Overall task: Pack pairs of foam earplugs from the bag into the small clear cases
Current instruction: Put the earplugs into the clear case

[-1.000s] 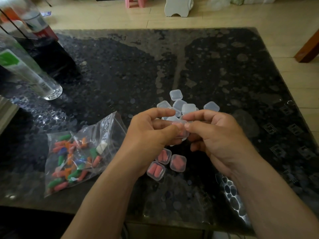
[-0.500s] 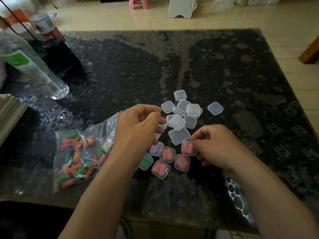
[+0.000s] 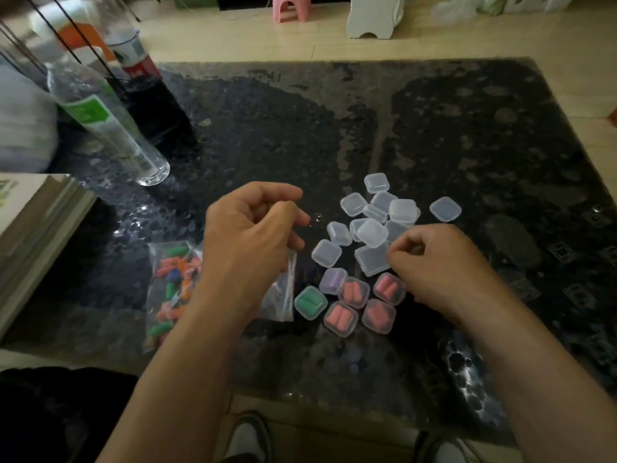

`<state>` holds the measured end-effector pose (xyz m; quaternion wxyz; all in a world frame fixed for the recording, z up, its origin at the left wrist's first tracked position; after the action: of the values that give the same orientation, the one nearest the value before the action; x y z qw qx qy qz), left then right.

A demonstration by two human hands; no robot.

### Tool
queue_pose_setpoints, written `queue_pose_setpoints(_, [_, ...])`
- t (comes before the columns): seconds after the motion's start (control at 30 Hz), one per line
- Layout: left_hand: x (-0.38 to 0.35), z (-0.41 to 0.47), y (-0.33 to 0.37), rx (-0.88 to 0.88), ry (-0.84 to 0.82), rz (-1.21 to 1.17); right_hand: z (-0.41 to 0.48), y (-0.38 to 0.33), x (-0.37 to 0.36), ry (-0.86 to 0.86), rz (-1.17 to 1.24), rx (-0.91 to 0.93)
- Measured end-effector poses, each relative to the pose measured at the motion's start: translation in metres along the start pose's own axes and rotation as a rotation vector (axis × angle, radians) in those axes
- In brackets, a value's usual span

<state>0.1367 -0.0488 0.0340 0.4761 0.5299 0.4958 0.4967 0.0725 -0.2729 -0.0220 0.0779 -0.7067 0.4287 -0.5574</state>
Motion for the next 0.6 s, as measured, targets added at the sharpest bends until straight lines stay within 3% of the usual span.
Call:
queue_pose_setpoints(0.37, [0.081, -0.008, 0.001, -0.019, 0.074, 0.047, -0.020, -0.087, -0.062, -0.119, 0.138, 0.202])
queue_pose_setpoints(0.5, [0.125, -0.007, -0.009, -0.036, 0.162, 0.257, -0.021, -0.113, -0.082, -0.113, 0.104, 0.294])
queue_pose_setpoints(0.6, [0.163, -0.008, -0.023, 0.015, 0.230, 0.521, -0.015, -0.119, -0.101, -0.148, 0.128, 0.256])
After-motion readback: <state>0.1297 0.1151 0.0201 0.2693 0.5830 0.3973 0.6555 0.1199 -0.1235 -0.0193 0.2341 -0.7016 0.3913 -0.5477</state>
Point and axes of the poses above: each hand's wrist, its own z-axis towards the middle knuckle, its own x-axis out of the back of the hand, y = z × x, the point moved 10 cm from there along z, towards the middle knuckle, and after that the axes turned 8 degrees about -z, right-handed, at the moved point
